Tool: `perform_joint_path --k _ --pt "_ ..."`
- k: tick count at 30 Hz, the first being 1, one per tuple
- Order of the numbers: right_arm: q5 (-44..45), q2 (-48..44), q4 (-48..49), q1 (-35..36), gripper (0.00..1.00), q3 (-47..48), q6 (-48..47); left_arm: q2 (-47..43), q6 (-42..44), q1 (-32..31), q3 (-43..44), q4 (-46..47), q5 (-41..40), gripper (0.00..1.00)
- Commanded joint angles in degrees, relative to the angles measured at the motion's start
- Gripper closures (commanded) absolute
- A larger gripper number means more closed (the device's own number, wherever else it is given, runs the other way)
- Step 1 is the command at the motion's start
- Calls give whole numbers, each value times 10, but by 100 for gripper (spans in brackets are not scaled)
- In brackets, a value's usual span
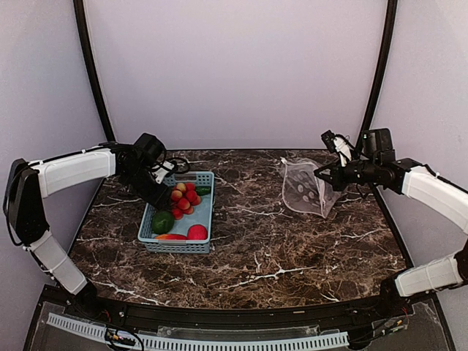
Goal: Place the food in the zip-top bag and seal the zipper
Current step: Pick up the fake fruit from the bin.
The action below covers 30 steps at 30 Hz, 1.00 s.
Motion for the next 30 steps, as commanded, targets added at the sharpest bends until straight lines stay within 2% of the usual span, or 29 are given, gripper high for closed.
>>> perform_joint_path --k 1,5,18,30 --pt "-15 -9 24 -4 100 -11 -5 22 36 8 23 -17 -24 47" --pt "-10 -9 27 -4 100 -12 -5 46 54 8 35 -19 -17 57" --pt "-8 -21 27 -14 100 -19 -5 133 79 9 86 -31 -61 54" --pt "-15 -23 28 -22 100 -21 -7 167 82 9 85 -35 -71 60"
